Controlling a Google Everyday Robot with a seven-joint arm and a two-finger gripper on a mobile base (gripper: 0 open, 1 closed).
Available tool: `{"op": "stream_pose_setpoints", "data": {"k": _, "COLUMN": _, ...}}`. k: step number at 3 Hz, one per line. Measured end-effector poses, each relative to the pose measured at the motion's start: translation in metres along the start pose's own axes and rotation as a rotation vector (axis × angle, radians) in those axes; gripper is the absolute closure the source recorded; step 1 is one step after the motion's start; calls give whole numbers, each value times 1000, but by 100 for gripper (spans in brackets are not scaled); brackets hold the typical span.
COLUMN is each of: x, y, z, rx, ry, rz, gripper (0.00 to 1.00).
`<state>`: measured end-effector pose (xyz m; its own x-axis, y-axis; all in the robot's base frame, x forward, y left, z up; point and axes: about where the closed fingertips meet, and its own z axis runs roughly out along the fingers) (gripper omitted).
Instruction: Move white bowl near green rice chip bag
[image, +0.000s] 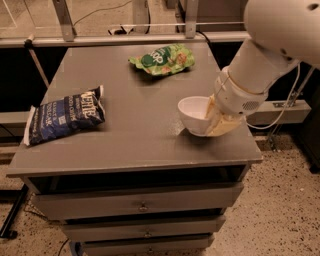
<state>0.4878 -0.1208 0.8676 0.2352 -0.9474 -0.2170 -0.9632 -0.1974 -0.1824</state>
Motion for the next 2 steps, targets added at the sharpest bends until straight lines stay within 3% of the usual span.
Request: {"op": "stream_pose_setpoints", "data": {"k": 2, "x": 18, "y": -27, "z": -29, "rx": 117, "ry": -42, "rz": 41, "gripper": 100}}
